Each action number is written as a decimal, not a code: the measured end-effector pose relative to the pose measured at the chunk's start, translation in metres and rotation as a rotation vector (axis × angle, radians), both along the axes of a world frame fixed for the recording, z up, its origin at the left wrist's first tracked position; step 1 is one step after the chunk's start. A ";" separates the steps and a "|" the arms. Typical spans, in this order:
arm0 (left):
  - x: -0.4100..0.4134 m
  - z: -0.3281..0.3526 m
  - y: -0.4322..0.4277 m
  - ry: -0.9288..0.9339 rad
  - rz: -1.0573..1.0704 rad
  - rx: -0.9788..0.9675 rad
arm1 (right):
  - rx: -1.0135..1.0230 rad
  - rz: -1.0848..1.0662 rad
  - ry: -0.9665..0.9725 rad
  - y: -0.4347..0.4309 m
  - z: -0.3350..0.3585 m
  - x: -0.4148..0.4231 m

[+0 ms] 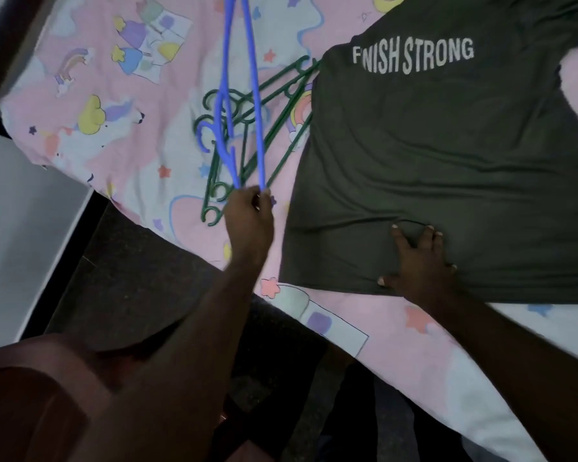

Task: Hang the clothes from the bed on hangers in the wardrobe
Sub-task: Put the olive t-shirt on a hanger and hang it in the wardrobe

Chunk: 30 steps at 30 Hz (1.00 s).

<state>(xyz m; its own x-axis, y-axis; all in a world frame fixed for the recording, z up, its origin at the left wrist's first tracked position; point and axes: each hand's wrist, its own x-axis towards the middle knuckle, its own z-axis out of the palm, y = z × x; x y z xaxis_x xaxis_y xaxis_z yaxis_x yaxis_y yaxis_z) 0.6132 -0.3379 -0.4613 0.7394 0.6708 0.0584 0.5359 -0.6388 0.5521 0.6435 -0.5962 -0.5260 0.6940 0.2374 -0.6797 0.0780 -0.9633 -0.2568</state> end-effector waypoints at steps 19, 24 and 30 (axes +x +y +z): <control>-0.052 -0.025 -0.259 0.218 -0.456 -0.197 | 0.638 -1.144 0.084 -0.173 -0.012 -0.019; -0.029 -0.059 -0.221 0.477 -0.591 -0.141 | 0.642 -0.996 0.132 -0.191 -0.017 -0.015; -0.022 -0.067 -0.223 0.486 -0.616 -0.071 | 0.659 -0.967 0.189 -0.194 -0.017 -0.012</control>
